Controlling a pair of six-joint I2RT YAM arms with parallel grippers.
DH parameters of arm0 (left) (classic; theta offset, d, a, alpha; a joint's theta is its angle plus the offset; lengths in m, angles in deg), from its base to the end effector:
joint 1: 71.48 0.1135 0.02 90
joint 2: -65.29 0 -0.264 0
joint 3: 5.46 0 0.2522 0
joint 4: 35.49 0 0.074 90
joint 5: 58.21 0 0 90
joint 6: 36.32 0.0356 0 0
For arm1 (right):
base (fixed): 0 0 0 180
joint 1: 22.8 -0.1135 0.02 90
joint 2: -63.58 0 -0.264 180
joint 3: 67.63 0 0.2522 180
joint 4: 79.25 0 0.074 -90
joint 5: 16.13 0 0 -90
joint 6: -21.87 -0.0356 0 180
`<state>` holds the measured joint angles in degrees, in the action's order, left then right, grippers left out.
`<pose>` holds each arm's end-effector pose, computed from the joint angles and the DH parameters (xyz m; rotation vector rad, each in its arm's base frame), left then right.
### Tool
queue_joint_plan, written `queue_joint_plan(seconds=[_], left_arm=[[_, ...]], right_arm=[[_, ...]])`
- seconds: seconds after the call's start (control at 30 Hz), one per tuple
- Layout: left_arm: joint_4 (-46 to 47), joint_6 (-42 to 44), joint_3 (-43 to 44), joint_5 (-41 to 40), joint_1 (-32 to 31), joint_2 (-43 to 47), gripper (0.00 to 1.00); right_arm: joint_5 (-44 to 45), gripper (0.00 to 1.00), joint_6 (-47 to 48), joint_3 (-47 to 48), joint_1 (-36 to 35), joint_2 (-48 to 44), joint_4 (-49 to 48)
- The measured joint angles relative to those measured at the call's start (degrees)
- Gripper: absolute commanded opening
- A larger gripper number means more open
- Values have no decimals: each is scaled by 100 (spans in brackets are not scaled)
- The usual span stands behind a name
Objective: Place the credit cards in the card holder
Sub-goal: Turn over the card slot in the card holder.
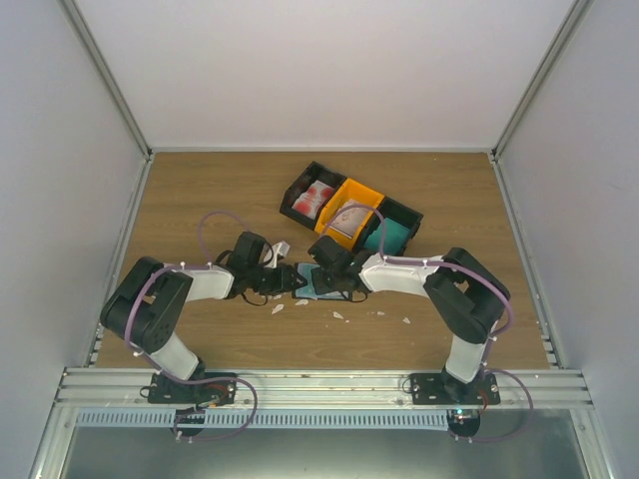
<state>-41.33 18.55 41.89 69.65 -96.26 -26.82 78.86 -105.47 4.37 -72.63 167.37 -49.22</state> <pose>0.2393 -0.1345 0.1208 0.0834 2.6149 -1.2359 0.2275 0.2647 0.1405 -0.2645 2.6882 0.3821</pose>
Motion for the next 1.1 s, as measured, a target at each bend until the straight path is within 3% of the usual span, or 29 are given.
queue_joint_plan(seconds=[0.27, 0.57, 0.87, 1.1], left_arm=[[50, 2, 11, 55, -37, -31, 33], [225, -17, 83, 483, -114, -125, 37], [817, -636, 98, 1005, -166, -225, 38], [702, -601, 245, 894, -188, -317, 42]], right_arm=[[-31, 0, 0, -37, 7, -24, -48], [-116, 1, 0, -109, 52, -79, -105], [-214, 1, -61, -249, 109, -160, -243], [-175, 13, -131, -487, 140, -555, -166]])
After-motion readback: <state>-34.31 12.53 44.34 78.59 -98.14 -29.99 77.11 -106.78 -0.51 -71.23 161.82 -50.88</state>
